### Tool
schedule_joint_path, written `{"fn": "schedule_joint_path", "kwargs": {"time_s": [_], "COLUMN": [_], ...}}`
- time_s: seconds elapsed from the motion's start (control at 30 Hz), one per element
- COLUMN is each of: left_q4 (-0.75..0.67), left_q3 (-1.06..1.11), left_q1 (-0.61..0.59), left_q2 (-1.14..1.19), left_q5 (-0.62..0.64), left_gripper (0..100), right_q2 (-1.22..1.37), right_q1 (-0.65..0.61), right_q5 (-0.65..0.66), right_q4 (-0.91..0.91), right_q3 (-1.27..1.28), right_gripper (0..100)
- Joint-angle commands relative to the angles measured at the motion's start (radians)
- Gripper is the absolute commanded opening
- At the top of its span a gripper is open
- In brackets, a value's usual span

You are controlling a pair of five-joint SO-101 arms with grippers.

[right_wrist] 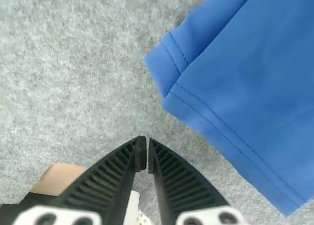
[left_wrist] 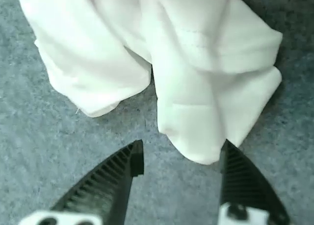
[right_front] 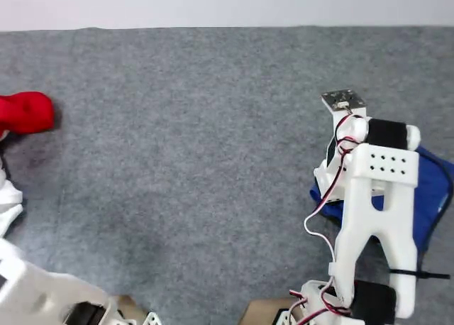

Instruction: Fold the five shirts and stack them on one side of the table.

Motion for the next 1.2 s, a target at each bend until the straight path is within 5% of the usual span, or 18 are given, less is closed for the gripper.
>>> {"fn": "schedule_joint_path", "kwargs": {"time_s": [0.0,0.17,0.37,0.63,0.9,1.17], "left_q4": [-0.015,-0.009,0.063,0.296,0.373,0.384], "left_q3": [-0.11,-0.182,-0.191,-0.306,-0.369,-0.369], "left_q1": [0.032,0.075,0.137,0.178,0.281,0.594], "left_q2": [0.126,0.285,0.313,0.155,-0.189,-0.615], "left_q5": [-0.012,-0.008,-0.012,0.005,0.273,0.528], "left_gripper": [25,22,1,0,0,0], "right_q2": [-0.045,-0.045,-0.045,-0.045,-0.047,-0.047], "right_q1": [-0.005,-0.004,-0.004,-0.004,-0.004,-0.004], "right_q5": [-0.009,-0.009,-0.009,-0.009,-0.009,-0.005], "right_q4": [0.044,0.045,0.045,0.045,0.045,0.044], "right_q3": [-0.006,-0.006,-0.006,-0.006,-0.006,-0.006], "right_gripper": [1.0,0.9,0.9,0.9,0.9,0.9]}}
